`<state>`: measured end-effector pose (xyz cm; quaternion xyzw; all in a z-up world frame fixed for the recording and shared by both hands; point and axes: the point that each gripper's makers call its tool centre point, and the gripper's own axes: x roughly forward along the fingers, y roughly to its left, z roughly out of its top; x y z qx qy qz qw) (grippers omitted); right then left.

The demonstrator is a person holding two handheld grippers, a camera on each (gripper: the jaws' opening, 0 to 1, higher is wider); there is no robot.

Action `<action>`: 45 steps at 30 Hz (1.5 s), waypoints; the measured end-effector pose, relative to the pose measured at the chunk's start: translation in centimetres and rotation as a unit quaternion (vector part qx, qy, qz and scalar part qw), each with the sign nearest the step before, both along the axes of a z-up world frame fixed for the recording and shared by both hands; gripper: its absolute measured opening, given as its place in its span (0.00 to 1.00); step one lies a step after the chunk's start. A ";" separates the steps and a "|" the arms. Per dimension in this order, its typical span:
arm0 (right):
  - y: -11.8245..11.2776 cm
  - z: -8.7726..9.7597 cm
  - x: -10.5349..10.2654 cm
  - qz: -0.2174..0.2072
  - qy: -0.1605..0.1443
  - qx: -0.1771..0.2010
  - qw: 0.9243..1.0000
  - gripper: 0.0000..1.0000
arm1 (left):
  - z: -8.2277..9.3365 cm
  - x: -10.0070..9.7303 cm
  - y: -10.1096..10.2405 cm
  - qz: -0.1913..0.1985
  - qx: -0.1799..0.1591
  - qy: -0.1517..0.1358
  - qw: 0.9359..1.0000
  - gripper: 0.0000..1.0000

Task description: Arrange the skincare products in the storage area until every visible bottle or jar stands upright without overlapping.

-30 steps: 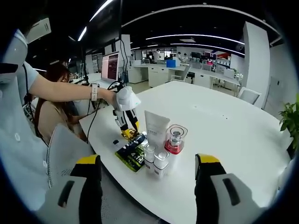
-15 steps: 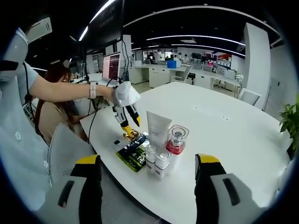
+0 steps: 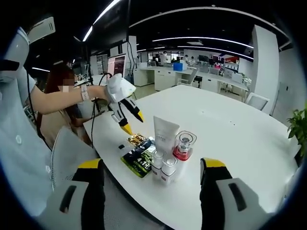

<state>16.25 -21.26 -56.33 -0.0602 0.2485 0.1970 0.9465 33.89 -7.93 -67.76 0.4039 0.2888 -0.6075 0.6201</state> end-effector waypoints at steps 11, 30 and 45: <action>0.2 0.0 0.1 0.003 -0.003 0.001 1.000 0.83 | 2.9 -1.8 1.0 0.059 -0.066 0.006 0.996 0.52; -0.4 -0.8 -0.1 -0.005 -0.003 0.011 1.000 0.83 | 6.7 -5.8 2.5 0.107 -0.145 0.004 0.984 0.70; -0.6 -1.7 -0.1 -0.002 0.006 0.013 1.000 0.85 | 6.7 -7.5 3.6 0.140 -0.171 0.009 0.975 0.82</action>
